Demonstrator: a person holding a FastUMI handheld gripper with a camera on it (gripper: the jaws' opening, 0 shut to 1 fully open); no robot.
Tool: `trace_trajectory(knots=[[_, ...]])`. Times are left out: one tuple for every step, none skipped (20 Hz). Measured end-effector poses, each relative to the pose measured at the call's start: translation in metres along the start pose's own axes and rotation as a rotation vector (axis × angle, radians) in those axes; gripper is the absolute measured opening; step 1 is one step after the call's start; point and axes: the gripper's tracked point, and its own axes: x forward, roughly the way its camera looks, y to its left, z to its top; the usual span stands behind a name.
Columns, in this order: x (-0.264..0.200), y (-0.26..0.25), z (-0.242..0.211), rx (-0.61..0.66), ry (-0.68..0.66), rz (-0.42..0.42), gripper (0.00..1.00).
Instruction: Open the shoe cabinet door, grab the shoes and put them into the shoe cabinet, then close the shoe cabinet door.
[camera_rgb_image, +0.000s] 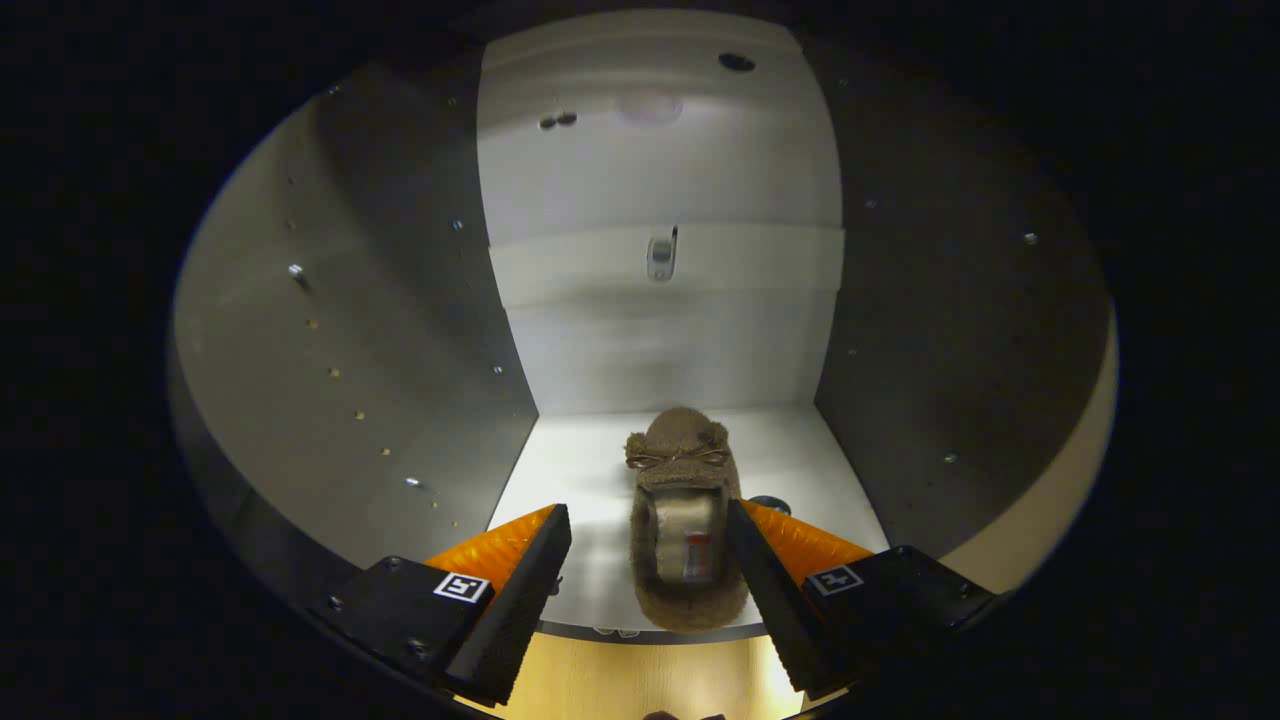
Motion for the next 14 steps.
trace_trajectory(knots=[[-0.017, -0.001, 0.007, 0.011, -0.042, -0.001, 0.99], [-0.034, -0.001, 0.012, 0.016, -0.080, 0.002, 0.99], [-0.052, -0.003, 0.019, 0.021, -0.118, -0.002, 0.99], [-0.070, -0.004, 0.023, 0.025, -0.154, -0.003, 0.99], [-0.088, -0.004, 0.027, 0.022, -0.193, -0.003, 0.99], [-0.108, -0.004, 0.029, 0.010, -0.228, -0.005, 0.99], [-0.126, -0.005, 0.029, -0.008, -0.263, -0.013, 0.98], [-0.145, -0.006, 0.029, -0.026, -0.300, -0.019, 0.98], [-0.165, -0.005, 0.027, -0.043, -0.331, -0.020, 0.98], [-0.182, -0.006, 0.023, -0.064, -0.353, -0.025, 0.98], [-0.198, -0.006, 0.016, -0.070, -0.363, -0.022, 0.98], [-0.215, -0.003, 0.009, -0.075, -0.367, -0.011, 0.98], [-0.230, -0.003, 0.003, -0.078, -0.376, -0.004, 0.98], [-0.247, -0.002, -0.003, -0.093, -0.380, 0.001, 0.98]])
